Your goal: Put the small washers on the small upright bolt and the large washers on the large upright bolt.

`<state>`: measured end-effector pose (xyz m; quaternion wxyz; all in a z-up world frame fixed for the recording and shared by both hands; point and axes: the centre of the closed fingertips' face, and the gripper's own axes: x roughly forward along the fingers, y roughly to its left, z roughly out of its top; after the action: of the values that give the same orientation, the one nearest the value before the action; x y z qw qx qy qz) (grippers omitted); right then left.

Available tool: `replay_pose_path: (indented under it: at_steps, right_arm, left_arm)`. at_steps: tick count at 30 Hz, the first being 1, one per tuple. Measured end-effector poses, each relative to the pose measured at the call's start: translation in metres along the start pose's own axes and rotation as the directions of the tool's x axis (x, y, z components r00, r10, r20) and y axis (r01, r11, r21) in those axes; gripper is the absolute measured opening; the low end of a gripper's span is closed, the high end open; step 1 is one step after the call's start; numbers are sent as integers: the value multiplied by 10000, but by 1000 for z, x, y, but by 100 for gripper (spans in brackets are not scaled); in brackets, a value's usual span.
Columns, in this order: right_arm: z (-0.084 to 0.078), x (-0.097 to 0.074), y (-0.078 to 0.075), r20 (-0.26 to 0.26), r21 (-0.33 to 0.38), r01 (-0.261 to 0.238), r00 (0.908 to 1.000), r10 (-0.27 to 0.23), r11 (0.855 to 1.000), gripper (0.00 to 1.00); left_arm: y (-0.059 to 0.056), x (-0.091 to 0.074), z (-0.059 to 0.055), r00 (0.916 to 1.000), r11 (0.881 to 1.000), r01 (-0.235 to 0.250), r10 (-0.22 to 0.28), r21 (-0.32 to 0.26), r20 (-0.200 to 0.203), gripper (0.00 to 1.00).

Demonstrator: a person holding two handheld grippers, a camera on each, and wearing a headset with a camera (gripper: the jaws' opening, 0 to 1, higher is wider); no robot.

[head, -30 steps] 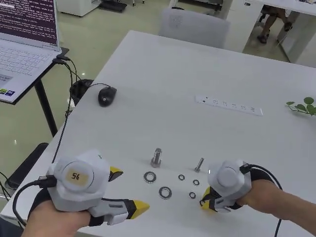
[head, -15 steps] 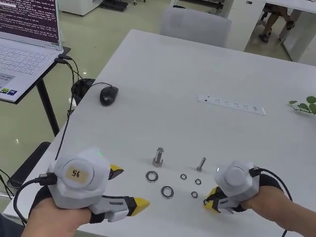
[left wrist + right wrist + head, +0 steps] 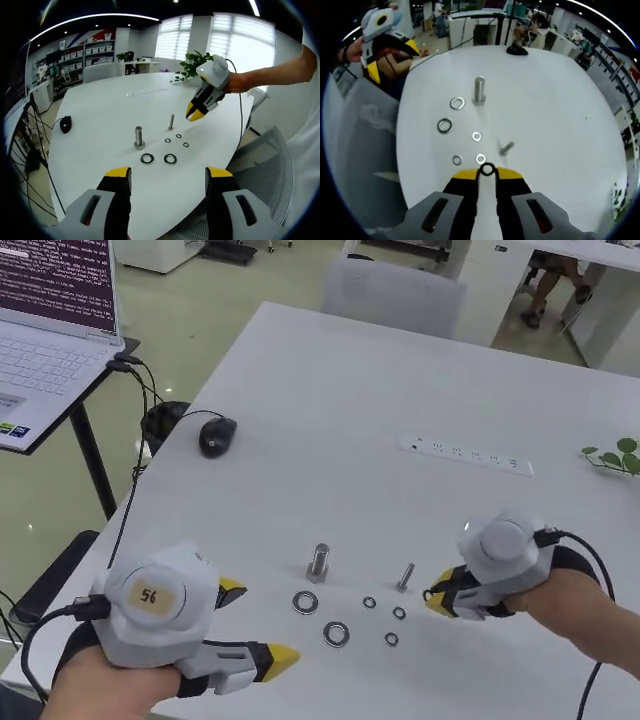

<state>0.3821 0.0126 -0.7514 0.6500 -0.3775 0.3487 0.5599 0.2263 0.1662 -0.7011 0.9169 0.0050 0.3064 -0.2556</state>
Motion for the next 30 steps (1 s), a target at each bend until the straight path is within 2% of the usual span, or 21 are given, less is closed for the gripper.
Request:
replay_pose_path:
  at_steps: [4,7,15,30]
  right_arm:
    - [11,2,-13,113,8,84,9999,-84,10000,13]
    - [14,9,-17,-43,-173,118,9999,-119,9998,13]
    - [19,18,-22,-228,-230,68,9997,-73,9997,13]
    - [18,25,-26,-471,-137,5,9989,-12,9999,13]
  left_arm:
    - [0,2,2,10000,10000,31,-31,12,18,59]
    - [0,3,3,10000,10000,39,-39,14,33,59]
    - [1,1,6,10000,10000,6,-6,-21,82,59]
    - [6,-3,4,9999,9999,-100,101,-124,83,59]
